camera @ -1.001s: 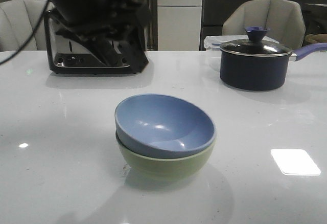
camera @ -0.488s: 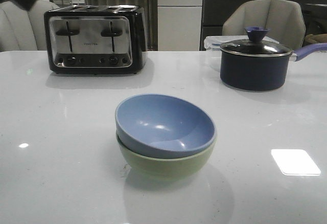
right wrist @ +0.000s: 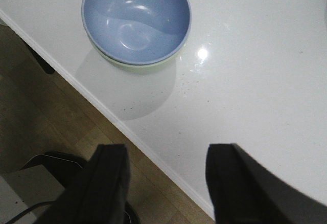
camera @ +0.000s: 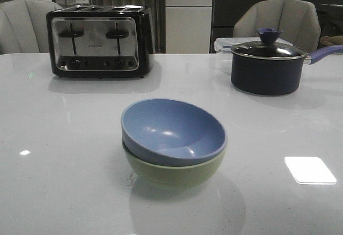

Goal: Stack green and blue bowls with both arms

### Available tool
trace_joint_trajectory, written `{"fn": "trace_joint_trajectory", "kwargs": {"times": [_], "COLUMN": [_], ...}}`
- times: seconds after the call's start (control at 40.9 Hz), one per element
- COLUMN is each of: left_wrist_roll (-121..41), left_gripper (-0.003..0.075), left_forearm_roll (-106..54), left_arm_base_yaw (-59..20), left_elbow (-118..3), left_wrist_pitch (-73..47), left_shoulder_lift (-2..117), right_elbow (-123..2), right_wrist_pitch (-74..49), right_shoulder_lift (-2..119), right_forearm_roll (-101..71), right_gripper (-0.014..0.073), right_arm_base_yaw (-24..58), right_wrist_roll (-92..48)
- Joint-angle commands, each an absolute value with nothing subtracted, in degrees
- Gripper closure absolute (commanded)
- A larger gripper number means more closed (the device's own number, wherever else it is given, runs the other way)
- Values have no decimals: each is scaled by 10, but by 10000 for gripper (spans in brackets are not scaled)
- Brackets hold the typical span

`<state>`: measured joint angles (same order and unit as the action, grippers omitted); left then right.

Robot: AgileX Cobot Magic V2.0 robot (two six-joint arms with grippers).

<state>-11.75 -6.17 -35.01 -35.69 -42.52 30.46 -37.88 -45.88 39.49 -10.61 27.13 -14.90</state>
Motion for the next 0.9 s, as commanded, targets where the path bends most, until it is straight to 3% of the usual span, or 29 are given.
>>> {"fn": "trace_joint_trajectory", "kwargs": {"times": [0.0, 0.22, 0.562, 0.879], "left_wrist_roll": [-116, -112, -107, -107], "left_gripper": [298, 414, 627, 627], "left_forearm_roll": [-65, -65, -65, -65], "left_arm_base_yaw": [-353, -353, -353, -353], "left_elbow": [-366, -365, -365, -365], "left_wrist_pitch": [-384, -381, -381, -381], "left_shoulder_lift": [306, 308, 308, 308], "right_elbow": [-395, -395, -395, -395], "right_wrist_pitch": [-429, -430, -431, -431], "right_shoulder_lift": [394, 394, 394, 394], "right_forearm_roll": [-99, -87, -88, -88], "right_gripper": [137, 163, 573, 565], "right_arm_base_yaw": [271, 271, 271, 271], "right_wrist_roll": [-149, -149, -149, -149]}}
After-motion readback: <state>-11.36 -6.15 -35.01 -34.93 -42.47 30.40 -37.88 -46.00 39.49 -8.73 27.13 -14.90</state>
